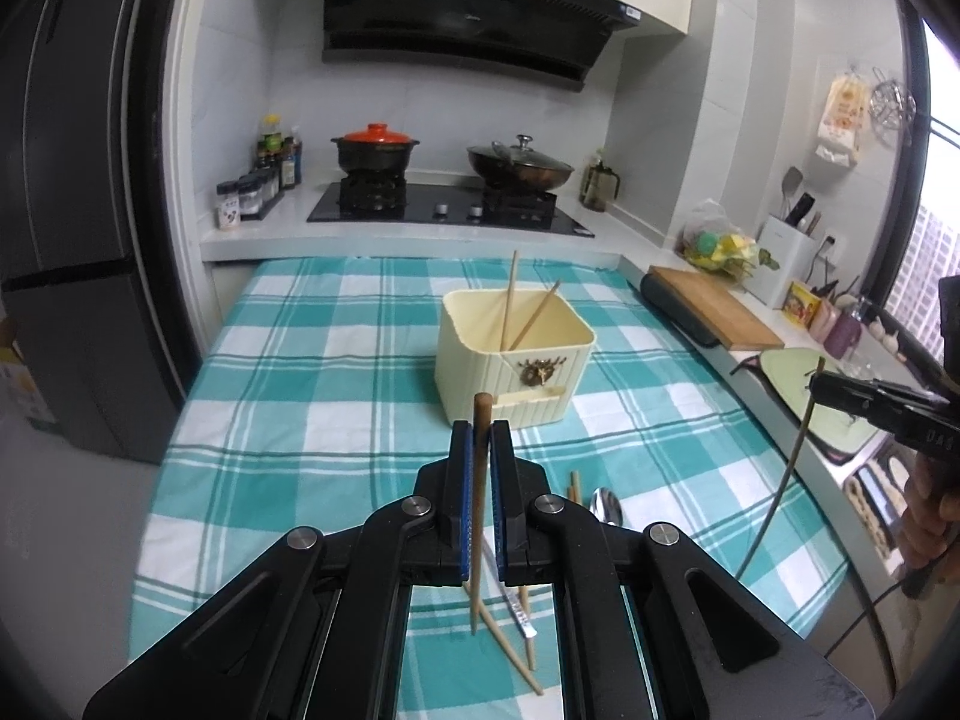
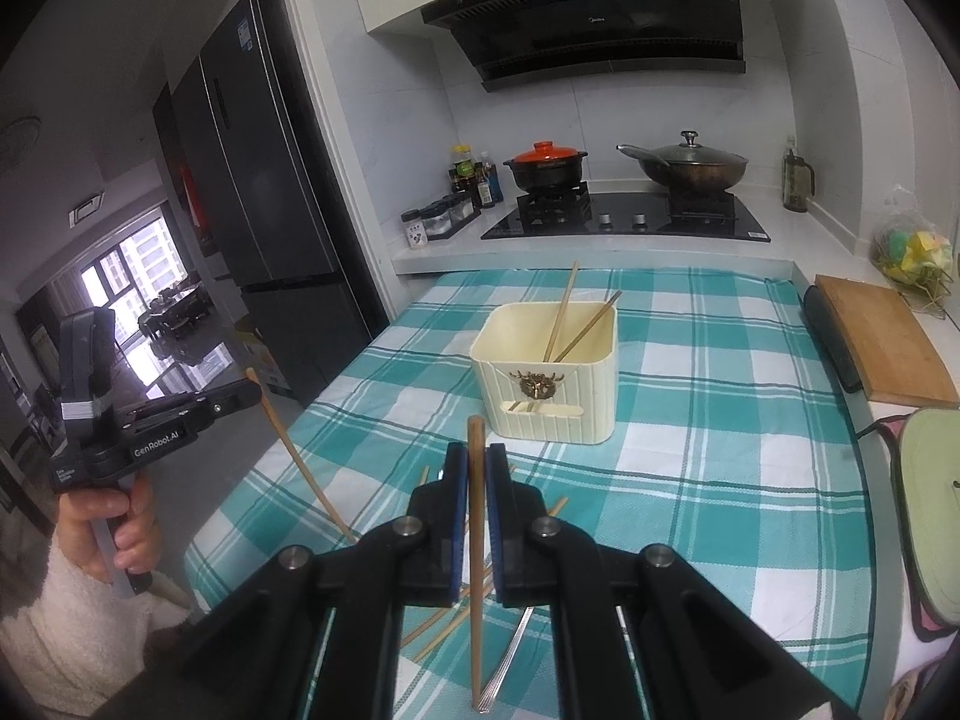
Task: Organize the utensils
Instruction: 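Lift both chopsticks upright and carry them over the cream holder, then open both tools to drop the chopsticks into the cream holder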
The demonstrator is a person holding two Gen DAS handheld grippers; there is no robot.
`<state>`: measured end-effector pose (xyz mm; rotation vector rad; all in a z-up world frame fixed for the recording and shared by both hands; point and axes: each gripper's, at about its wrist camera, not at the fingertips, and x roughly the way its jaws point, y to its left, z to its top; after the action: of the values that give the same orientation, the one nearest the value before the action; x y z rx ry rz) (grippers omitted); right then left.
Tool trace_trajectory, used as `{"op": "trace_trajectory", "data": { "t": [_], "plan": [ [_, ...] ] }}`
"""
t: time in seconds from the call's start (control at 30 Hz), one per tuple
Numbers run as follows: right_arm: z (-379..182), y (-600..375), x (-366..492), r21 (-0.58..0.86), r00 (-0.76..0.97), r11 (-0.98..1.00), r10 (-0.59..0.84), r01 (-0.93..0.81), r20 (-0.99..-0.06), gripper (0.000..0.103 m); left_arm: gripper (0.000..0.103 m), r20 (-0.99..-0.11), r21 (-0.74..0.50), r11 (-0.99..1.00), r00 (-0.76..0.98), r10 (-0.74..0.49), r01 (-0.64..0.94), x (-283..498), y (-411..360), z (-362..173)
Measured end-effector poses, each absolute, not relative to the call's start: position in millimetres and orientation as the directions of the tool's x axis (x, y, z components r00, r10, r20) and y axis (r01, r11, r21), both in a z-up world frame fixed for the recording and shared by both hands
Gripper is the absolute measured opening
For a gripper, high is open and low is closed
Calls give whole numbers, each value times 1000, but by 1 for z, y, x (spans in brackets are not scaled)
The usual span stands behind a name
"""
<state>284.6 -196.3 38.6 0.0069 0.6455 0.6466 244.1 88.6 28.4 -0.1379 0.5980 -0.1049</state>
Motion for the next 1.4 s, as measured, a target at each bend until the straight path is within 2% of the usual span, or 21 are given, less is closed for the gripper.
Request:
{"op": "trace_trajectory", "data": {
  "t": [0.2,0.57,0.87,1.03,1.13,1.23,1.33,1.4],
  "plan": [
    [47,-191,278,160,644,802,565,-576,-515,6,4,-544,-174,981,822,-169,86,246,86,40],
    [62,-185,304,182,702,803,588,-568,-401,6,4,-503,-209,968,834,-227,137,278,87,88],
    [98,-160,363,155,770,820,571,-551,-285,6,4,-430,-199,969,875,-221,147,345,89,155],
    [116,-145,406,157,801,830,557,-535,-217,6,4,-408,-219,968,889,-208,126,400,89,169],
    [118,-138,432,130,826,846,533,-517,-180,6,4,-427,-210,971,883,-195,113,435,83,162],
    [108,-132,461,117,840,860,510,-496,-186,6,4,-475,-205,973,858,-195,107,467,76,142],
    [86,-127,489,104,840,872,490,-479,-235,6,4,-537,-200,974,820,-199,105,493,70,115],
    [68,-122,510,117,818,871,488,-477,-303,6,4,-577,-199,975,792,-200,101,508,67,97]
  ]
}}
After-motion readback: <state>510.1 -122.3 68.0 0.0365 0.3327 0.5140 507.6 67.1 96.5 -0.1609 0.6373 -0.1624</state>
